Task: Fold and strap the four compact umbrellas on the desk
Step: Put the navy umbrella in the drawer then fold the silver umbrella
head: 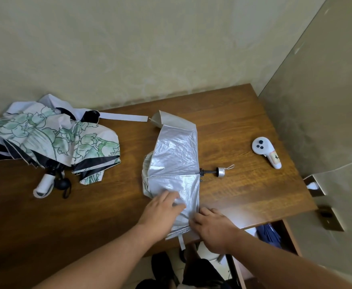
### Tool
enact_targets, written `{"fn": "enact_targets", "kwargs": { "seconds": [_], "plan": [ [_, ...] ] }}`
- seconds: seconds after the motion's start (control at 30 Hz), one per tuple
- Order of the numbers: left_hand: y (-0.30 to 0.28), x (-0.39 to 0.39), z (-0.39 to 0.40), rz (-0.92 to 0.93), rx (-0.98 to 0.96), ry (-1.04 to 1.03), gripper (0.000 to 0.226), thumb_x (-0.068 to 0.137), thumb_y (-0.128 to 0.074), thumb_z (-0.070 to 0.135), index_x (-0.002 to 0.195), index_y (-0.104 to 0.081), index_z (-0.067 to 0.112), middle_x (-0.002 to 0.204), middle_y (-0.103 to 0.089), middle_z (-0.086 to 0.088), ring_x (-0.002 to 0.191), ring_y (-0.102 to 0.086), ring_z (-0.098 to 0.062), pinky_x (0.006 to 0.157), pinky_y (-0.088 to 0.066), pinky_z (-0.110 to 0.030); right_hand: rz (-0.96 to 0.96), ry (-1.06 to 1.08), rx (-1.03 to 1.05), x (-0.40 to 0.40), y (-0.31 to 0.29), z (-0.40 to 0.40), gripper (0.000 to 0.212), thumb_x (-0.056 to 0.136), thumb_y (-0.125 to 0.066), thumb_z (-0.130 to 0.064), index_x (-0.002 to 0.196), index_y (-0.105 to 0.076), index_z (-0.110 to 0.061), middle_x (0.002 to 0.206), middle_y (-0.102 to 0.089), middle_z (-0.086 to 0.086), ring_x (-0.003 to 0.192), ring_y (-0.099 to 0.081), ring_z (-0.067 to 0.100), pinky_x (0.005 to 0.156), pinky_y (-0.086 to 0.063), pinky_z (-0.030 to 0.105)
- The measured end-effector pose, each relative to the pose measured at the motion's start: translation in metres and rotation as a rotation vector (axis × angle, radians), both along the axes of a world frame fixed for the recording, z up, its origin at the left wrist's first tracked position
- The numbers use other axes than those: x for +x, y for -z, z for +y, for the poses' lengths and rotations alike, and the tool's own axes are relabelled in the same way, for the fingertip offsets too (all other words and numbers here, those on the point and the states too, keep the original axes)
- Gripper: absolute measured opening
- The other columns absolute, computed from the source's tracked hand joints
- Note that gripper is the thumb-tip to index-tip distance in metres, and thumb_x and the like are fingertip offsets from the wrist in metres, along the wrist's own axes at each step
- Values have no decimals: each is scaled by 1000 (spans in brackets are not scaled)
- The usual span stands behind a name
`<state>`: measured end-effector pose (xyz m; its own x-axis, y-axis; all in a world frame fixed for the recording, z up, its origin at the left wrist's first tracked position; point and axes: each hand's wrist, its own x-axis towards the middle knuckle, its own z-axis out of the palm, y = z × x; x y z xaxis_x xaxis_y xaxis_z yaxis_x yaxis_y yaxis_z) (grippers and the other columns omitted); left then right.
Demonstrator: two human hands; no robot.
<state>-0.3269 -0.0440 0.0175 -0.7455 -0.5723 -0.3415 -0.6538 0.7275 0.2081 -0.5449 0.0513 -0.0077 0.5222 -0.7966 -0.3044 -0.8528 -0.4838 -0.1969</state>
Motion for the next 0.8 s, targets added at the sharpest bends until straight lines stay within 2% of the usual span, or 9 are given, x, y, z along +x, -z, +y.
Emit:
{"fn": "enact_targets", "kwargs": {
  "seconds": [0.07, 0.13, 0.23, 0.4, 0.5, 0.57, 0.63, 0.73, 0.8],
  "plan": [
    [0, -6, -11, -6, 11, -57, 66, 57, -87, 9, 116, -71, 34, 139, -57, -8, 130, -57, -34, 98, -55, -44, 6, -4, -20, 3, -3, -4, 46, 60, -78, -41, 103, -68, -28, 101, -59, -5, 98, -50, 21, 82, -57, 36],
    [6, -7, -17, -38, 24, -92, 58, 81, -76, 17, 134, -62, 36, 153, -40, -10, 143, -42, -37, 114, -42, -47, -5, -6, -32, 6, -8, -9, 33, 67, -77, -40, 97, -70, -28, 110, -57, -1, 106, -48, 23, 84, -58, 39],
    [18, -4, -17, -152, 57, -89, 70, 86, -72, 25, 148, -45, 43, 163, -25, -6, 150, -27, -33, 121, -31, -47, -76, 73, -58, 14, -17, -22, 43, 76, -71, -32, 118, -65, -22, 132, -46, 4, 121, -47, 27, 94, -54, 42],
    [22, 0, -12, -197, 20, -89, 81, 65, -89, 45, 139, -56, 46, 156, -44, -4, 144, -39, -31, 119, -34, -48, -60, 280, 162, 18, -19, -45, 63, 94, -53, -26, 155, -38, -23, 166, -19, 6, 155, -13, 31, 122, -28, 55],
    [20, 13, -10, -209, 2, -122, 96, 81, -75, 61, 160, -24, 44, 173, -7, -6, 158, -9, -32, 128, -11, -53, 84, 231, 249, -4, -4, -40, 68, 102, -46, -41, 163, -17, -30, 174, 7, 1, 160, 4, 30, 125, -15, 62],
    [17, 24, -10, -244, 60, -180, 104, 87, -64, 70, 164, 0, 43, 172, 17, 1, 159, 12, -26, 128, 0, -54, 105, 205, 230, -19, 7, -31, 70, 98, -39, -48, 163, -16, -32, 175, 2, -1, 161, -4, 30, 119, -24, 68],
    [15, 32, -7, -236, 79, -214, 106, 88, -57, 76, 163, 8, 41, 171, 26, 3, 158, 22, -22, 127, 5, -54, 121, 206, 202, -27, 10, -25, 72, 93, -37, -51, 161, -22, -34, 175, -7, -1, 159, -15, 31, 114, -32, 70],
    [12, 34, -4, -254, 112, -217, 102, 87, -53, 78, 163, 6, 42, 171, 26, 1, 157, 23, -24, 126, 3, -55, 92, 214, 255, -26, 4, -33, 71, 96, -40, -45, 162, -16, -38, 175, 6, -7, 161, 2, 28, 121, -17, 66],
    [1, 28, -13, -234, 116, -204, 87, 84, -46, 78, 160, -19, 46, 173, 0, 1, 160, -2, -27, 125, -11, -53, 35, 268, 344, -24, -4, -50, 69, 96, -45, -41, 161, -21, -39, 174, 0, -11, 160, 2, 23, 126, -15, 56]
  ]
}}
